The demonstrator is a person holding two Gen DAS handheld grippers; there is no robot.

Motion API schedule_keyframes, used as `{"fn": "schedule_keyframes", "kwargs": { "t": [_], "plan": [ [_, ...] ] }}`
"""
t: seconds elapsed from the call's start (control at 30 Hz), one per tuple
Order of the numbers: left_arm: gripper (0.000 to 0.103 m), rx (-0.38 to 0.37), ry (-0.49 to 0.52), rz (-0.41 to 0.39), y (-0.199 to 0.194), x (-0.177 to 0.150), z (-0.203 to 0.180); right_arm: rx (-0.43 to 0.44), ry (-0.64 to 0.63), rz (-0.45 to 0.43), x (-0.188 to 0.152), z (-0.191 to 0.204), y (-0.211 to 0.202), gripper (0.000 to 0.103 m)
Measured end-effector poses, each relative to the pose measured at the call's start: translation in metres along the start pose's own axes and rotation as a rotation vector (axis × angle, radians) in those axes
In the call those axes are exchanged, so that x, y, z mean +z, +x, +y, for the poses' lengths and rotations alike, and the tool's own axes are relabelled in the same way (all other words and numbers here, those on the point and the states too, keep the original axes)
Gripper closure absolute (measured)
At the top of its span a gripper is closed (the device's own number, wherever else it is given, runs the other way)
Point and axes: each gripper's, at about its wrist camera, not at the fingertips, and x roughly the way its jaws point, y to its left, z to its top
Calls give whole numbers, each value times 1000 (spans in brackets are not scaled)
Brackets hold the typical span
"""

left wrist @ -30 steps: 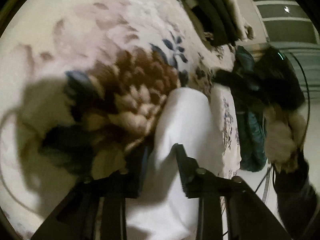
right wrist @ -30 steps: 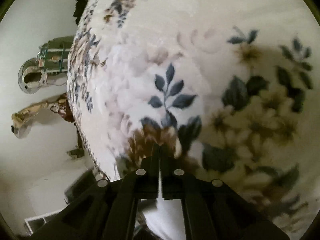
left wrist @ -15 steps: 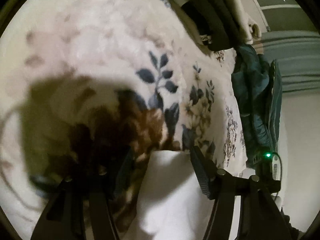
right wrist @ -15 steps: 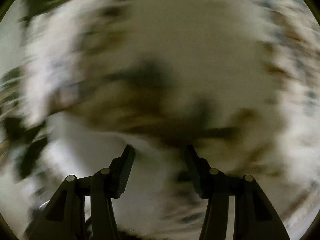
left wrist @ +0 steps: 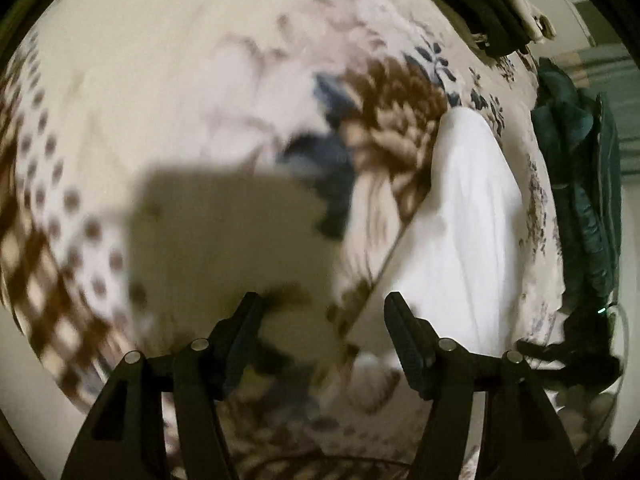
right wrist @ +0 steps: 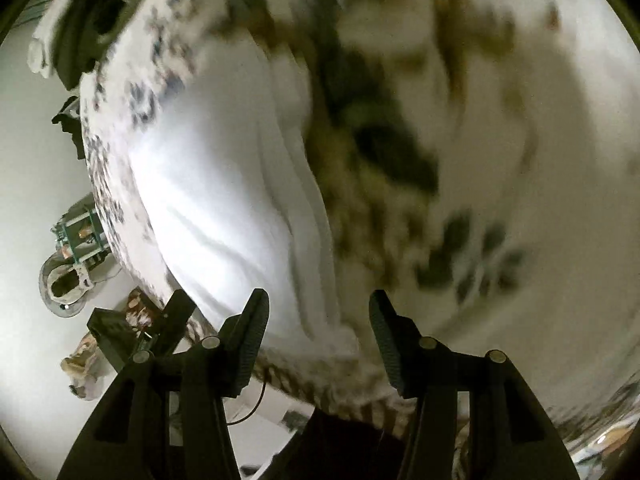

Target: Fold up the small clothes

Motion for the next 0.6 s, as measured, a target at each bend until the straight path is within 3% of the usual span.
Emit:
{"fn": "schedule_keyframes", "kwargs": {
  "t": [0.03,0.13,0.2,0.27,0.47,0.5,0.57,0.6],
  "plan": [
    [42,-20,-13,1,0,-3,0,15,-3,4,-5,-1,7,48],
    [42,-81,-53,-6,0,-10,-3,8,-30,-51,-18,2,15,93],
    [42,-113,-69,-11,0,-12,-8,-60,-43,-109,-24,6,8,97],
    [42,-131,-67,-12,1,-13,-15,-119,-48,-143,-28,6,0,98],
    [42,-200,1,37,20,-18,-29,-109,-60,-73,-17,4,5,98],
    [43,-223,1,51,25,-20,-29,-100,-52,-66,-14,2,6,93],
    [45,-243,0,65,30,-27,-25,-117,-33,-57,-6,-3,2,68],
    [49,-241,8,84,32,-31,-23,-115,-27,-72,-2,-4,-3,61]
  ]
}}
